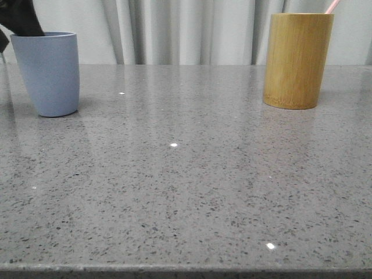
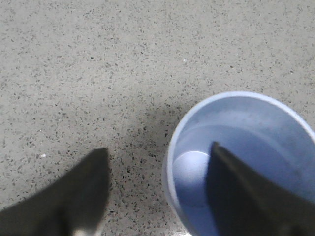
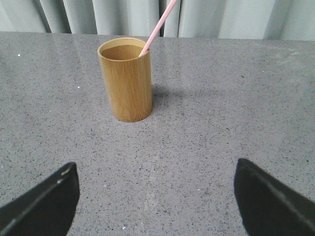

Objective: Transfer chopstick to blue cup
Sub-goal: 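Reach the left gripper down and grasp the light blue cup's rim, then lift the blue cup with the left gripper and set it near the bamboo cup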

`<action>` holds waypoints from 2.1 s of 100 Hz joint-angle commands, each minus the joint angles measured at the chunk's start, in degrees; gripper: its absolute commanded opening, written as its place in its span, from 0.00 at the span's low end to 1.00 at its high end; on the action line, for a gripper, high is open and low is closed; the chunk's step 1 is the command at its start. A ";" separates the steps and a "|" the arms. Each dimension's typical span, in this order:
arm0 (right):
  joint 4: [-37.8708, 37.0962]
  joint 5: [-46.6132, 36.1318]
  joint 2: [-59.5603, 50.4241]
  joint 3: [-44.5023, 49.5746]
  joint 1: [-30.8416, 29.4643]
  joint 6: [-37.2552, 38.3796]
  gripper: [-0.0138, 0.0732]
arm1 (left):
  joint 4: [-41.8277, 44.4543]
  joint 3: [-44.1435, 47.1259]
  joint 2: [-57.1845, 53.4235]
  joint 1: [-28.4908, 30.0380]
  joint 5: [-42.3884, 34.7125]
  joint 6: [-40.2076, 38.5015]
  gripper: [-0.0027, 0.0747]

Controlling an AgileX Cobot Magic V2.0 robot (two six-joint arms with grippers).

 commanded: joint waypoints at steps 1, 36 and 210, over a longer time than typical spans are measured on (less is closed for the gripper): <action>0.00 -4.46 1.13 -1.83 -0.26 -0.23 0.89 | -0.80 -2.09 -1.99 -0.35 -3.23 0.02 0.30; 0.00 -4.41 1.13 -1.83 -0.26 -0.23 0.89 | -3.37 -7.38 -1.99 -2.64 2.57 0.02 0.01; 0.00 -3.84 1.13 -1.83 -0.26 -0.23 0.89 | -2.60 -26.75 16.75 -22.06 3.00 -0.75 0.01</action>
